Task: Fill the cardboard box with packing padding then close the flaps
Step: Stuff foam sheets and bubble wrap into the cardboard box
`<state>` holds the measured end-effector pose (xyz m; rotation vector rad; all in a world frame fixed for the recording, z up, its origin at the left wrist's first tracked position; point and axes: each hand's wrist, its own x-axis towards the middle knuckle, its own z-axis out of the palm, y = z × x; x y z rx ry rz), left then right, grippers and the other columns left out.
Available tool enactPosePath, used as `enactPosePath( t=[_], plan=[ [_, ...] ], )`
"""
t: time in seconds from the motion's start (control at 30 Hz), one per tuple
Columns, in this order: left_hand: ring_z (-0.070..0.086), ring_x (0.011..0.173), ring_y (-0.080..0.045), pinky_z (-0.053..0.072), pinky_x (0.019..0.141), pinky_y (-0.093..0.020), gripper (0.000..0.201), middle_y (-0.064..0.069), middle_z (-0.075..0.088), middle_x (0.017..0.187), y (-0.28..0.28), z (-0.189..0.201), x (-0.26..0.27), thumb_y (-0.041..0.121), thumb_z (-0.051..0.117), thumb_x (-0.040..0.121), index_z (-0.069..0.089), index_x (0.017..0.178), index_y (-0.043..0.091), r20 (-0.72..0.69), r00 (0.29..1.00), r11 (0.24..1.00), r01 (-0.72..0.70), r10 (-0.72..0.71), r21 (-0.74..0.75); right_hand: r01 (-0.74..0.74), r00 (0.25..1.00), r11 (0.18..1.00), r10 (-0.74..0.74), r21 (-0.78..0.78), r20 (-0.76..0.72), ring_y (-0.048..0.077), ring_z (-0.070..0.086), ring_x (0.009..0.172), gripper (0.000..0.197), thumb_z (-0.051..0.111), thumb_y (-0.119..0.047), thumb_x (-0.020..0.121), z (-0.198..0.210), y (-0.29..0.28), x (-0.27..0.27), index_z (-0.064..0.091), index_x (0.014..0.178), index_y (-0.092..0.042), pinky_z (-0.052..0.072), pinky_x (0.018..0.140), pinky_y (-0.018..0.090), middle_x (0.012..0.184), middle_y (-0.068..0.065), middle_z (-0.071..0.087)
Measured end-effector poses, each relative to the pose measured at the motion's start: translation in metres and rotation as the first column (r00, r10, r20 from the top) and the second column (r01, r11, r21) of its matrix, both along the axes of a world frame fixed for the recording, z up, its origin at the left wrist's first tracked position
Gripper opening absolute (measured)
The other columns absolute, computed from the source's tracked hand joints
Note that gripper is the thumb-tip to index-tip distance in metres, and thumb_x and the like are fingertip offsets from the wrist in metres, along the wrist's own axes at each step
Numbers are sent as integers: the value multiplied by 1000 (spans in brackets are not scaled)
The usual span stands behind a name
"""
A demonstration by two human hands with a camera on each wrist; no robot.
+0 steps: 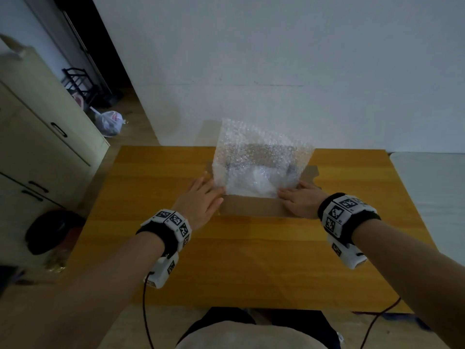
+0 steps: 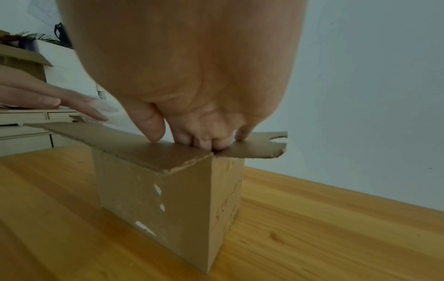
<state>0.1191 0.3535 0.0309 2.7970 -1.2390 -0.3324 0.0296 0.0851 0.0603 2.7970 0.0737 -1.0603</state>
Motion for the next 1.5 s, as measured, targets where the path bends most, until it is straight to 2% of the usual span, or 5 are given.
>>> enactPosePath(
  t=[0.33, 0.7, 1.07, 1.23, 1.5],
  plan=[
    [32, 138, -16, 5, 113, -22, 51, -3, 36, 150, -29, 16, -15, 41, 25, 101, 24, 145, 16, -79, 993, 996, 83, -82, 12, 117, 993, 987, -115, 110, -22, 12, 6, 148, 52, 10, -32, 102, 2, -3, -2, 7, 151, -17, -5, 121, 35, 160, -1, 4],
    [20, 143, -13, -6, 118, -47, 67, 7, 33, 152, -59, 11, 8, 54, -1, 95, 35, 144, 25, -118, 990, 930, 117, -81, 349, 76, 997, 993, -74, 93, -17, 15, 8, 148, 53, 17, -32, 99, -1, -9, 2, 13, 150, -23, -6, 121, 39, 159, 0, 12],
    [57, 112, -15, -3, 118, -46, 40, 3, 65, 110, -64, 11, 13, 45, 10, 100, 41, 118, 27, -253, 966, 991, -9, 43, 135, 230, 740, 844, -476, 485, 476, 21, 62, 107, 40, 39, -1, 87, 38, -30, 10, 65, 114, -15, 50, 88, 30, 119, 4, 67],
    [37, 136, -12, -4, 118, -47, 49, 5, 42, 147, -65, 12, 12, 45, 12, 101, 26, 145, 30, -222, 975, 982, 25, 17, 188, 153, 574, 860, -479, 488, 664, 26, 50, 120, 45, 42, 4, 86, 45, -36, 25, 51, 127, -12, 44, 89, 34, 136, 6, 50],
    [37, 135, -16, -3, 117, -49, 46, 6, 39, 148, -69, 15, 14, 44, 18, 101, 29, 145, 32, -203, 979, 975, 32, 14, 222, 276, 668, 871, -478, 406, 570, 22, 28, 142, 67, 51, -8, 89, 40, -45, 65, 19, 148, -15, 15, 118, 38, 153, 6, 29]
  ],
)
